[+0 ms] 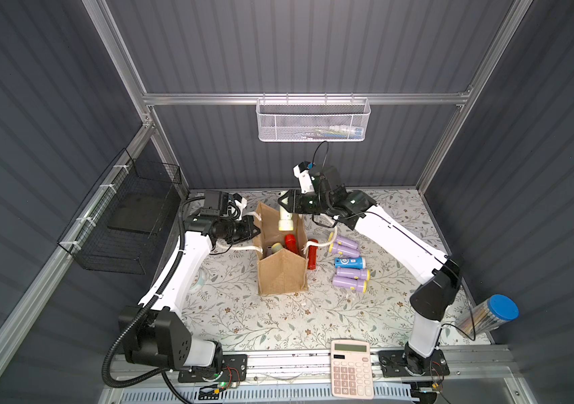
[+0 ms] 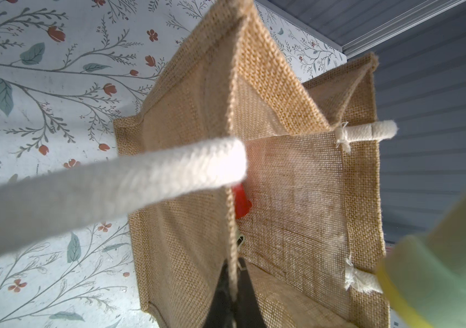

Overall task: Put the flashlights into the tote bags
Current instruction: Place the flashlight in the canvas bag.

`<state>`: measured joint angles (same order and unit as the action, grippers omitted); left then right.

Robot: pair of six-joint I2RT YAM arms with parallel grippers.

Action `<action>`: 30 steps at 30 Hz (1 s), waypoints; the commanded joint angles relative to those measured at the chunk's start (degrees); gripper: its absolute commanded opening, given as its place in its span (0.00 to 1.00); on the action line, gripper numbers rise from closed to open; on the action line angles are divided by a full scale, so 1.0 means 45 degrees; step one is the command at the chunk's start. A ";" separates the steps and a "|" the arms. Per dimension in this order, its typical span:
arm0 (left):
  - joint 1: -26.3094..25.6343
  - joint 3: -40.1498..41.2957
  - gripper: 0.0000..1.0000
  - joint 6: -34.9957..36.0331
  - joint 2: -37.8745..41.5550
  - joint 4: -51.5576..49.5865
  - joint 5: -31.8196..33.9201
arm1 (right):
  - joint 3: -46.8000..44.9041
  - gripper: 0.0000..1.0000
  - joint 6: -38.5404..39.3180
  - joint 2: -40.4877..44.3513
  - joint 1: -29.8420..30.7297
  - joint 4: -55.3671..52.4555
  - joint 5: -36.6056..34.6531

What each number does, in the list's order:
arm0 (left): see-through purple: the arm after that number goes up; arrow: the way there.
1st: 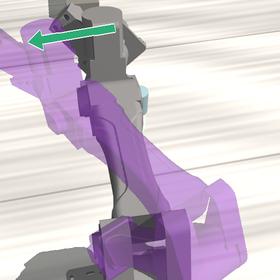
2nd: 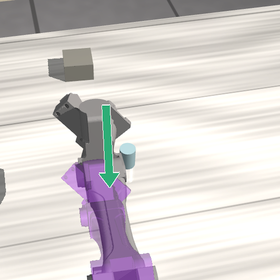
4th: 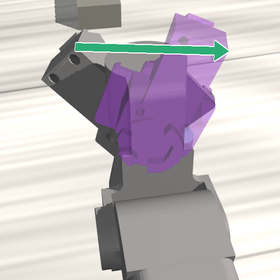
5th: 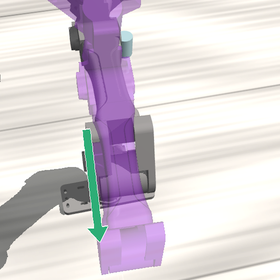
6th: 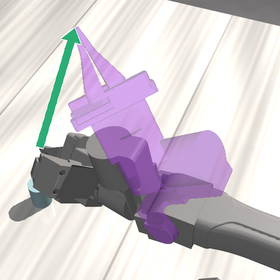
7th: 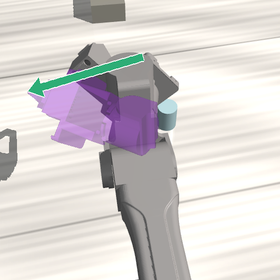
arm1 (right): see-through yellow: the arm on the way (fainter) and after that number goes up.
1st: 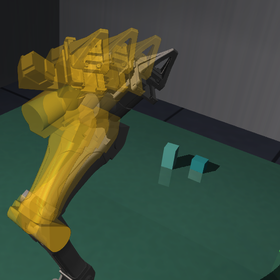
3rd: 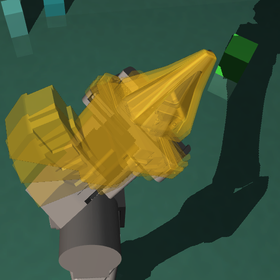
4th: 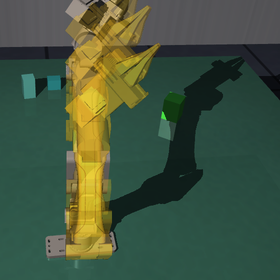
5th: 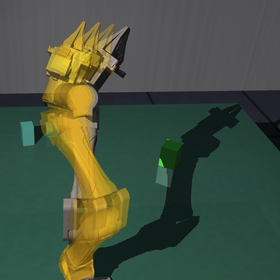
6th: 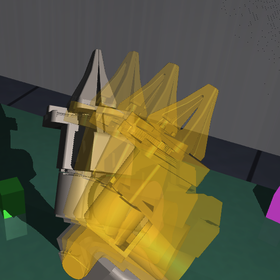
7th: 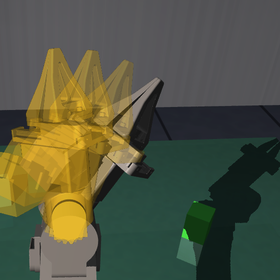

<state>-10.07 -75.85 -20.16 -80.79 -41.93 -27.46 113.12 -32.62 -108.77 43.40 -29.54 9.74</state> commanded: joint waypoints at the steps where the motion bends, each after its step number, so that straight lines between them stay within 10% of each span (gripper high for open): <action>1: 0.0089 0.0046 0.00 -0.0153 0.0493 0.0588 -0.0499 | 0.0976 0.05 0.0571 -0.0807 0.0385 -0.0789 -0.0477; 30: 0.0088 -0.0175 0.00 -0.0139 0.0240 0.0373 0.0146 | 0.1757 0.14 0.0544 -0.4664 0.1779 -0.4606 -0.3636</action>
<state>-10.07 -75.53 -20.60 -80.73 -41.63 -26.41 119.72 -28.56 -128.81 51.51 -45.91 -4.84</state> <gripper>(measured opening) 0.050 0.397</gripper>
